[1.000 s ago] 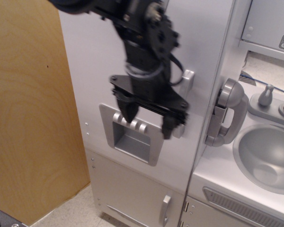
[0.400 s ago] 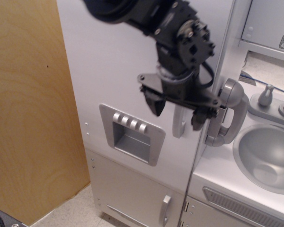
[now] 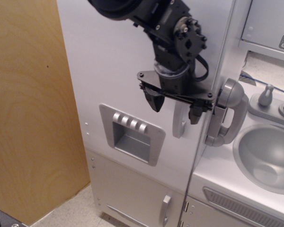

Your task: Open fridge

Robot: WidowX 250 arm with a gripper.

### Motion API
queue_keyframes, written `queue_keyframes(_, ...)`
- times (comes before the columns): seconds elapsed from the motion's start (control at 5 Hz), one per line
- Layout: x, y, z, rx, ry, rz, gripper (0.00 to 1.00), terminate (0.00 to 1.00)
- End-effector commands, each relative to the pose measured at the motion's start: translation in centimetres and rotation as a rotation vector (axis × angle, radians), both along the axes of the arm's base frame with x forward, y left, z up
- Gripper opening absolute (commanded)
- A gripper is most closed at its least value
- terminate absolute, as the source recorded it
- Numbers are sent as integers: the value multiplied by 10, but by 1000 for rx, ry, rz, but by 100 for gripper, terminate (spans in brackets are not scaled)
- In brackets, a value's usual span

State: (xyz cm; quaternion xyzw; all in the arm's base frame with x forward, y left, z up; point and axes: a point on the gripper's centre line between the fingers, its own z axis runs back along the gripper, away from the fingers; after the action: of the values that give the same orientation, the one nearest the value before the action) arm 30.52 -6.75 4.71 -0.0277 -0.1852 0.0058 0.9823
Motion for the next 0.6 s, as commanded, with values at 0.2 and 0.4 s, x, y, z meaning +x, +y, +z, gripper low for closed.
queue_keyframes(0.2,8,-2,7,-74,-120,-16,0,0)
queue_keyframes(0.4,1,2,9,-125,-162,-10,0,0)
